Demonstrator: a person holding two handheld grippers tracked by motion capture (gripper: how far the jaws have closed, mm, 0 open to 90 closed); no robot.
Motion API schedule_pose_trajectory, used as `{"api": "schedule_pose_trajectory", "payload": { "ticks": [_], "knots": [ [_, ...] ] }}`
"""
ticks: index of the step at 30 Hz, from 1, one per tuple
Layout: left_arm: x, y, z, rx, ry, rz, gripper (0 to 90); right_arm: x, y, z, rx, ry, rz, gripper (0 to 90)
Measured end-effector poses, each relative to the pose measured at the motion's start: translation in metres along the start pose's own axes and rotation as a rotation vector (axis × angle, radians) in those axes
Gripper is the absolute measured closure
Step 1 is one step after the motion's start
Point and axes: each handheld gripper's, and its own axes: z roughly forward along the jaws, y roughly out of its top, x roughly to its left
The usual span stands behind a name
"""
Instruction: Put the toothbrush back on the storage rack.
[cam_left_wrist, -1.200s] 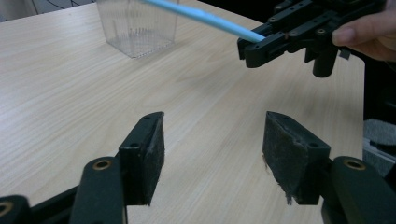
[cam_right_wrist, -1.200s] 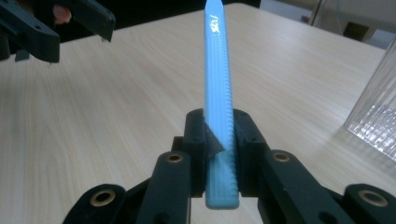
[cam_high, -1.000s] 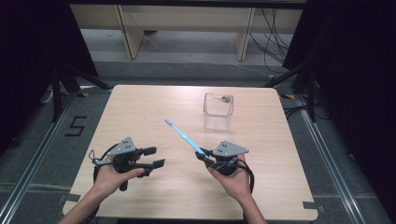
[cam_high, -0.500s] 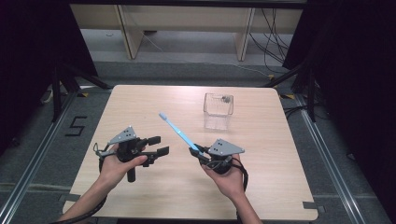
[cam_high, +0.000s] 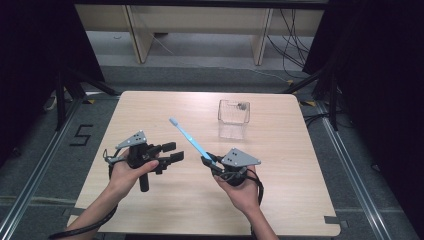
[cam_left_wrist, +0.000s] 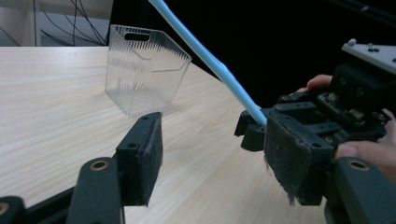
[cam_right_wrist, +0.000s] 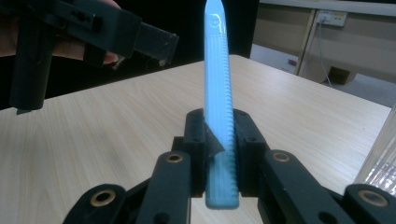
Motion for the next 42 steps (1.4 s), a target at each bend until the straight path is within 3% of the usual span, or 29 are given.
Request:
{"api": "schedule_pose_trajectory", "payload": {
  "ticks": [4, 5, 10, 11, 12, 14, 21, 24, 29, 30, 33, 35, 36, 37, 39, 41, 42],
  "knots": [
    [-0.002, 0.005, 0.003, -0.01, -0.016, -0.016, 39.6, 0.002, 0.002, -0.001, 0.0, -0.02, -0.021, 78.7],
    [-0.002, 0.005, 0.004, -0.014, -0.021, -0.021, 40.2, 0.004, 0.002, -0.001, 0.012, -0.01, -0.003, 78.7],
    [-0.002, 0.01, 0.01, -0.024, -0.047, -0.055, 43.0, 0.005, 0.004, 0.001, 0.006, -0.008, -0.006, 78.7],
    [-0.001, 0.011, 0.012, -0.025, -0.049, -0.059, 43.7, 0.005, 0.005, 0.0, 0.005, -0.024, -0.031, 78.6],
    [-0.001, 0.011, 0.013, -0.022, -0.047, -0.062, 44.1, 0.006, 0.005, 0.001, 0.0, -0.029, -0.021, 78.7],
    [0.0, 0.012, 0.016, -0.029, -0.052, -0.078, 45.9, 0.007, 0.006, 0.004, -0.004, -0.006, -0.01, 78.7],
    [0.001, 0.015, 0.025, -0.045, -0.085, -0.114, 57.3, 0.01, 0.008, 0.007, -0.001, -0.022, -0.02, 78.6],
    [0.0, 0.014, 0.028, -0.051, -0.08, -0.115, 64.4, 0.01, 0.007, 0.009, -0.015, -0.049, -0.067, 78.6],
    [0.0, 0.015, 0.031, -0.063, -0.097, -0.119, 73.2, 0.01, 0.006, 0.01, -0.014, -0.044, -0.05, 78.5],
    [-0.001, 0.016, 0.031, -0.06, -0.096, -0.115, 74.4, 0.012, 0.005, 0.01, 0.003, -0.036, -0.017, 78.5],
    [-0.004, 0.017, 0.032, -0.064, -0.113, -0.104, 77.6, 0.012, 0.004, 0.011, 0.019, -0.05, -0.029, 78.5],
    [-0.007, 0.018, 0.033, -0.058, -0.126, -0.091, 79.7, 0.011, 0.004, 0.012, 0.013, -0.077, -0.064, 78.4],
    [-0.008, 0.019, 0.034, -0.057, -0.13, -0.09, 81.2, 0.012, 0.003, 0.014, 0.03, -0.064, -0.043, 78.3],
    [-0.011, 0.019, 0.035, -0.054, -0.143, -0.081, 82.2, 0.012, 0.003, 0.013, 0.039, -0.068, -0.052, 78.3],
    [-0.016, 0.02, 0.037, -0.03, -0.128, -0.014, 83.2, 0.012, 0.002, 0.016, 0.055, -0.052, -0.045, 77.0],
    [-0.022, 0.021, 0.039, -0.001, -0.125, 0.026, 83.5, 0.014, 0.001, 0.019, 0.069, -0.047, -0.016, 73.0],
    [-0.024, 0.021, 0.04, 0.008, -0.12, 0.046, 83.5, 0.011, 0.0, 0.021, 0.066, -0.052, -0.045, 69.5]
  ]
}}
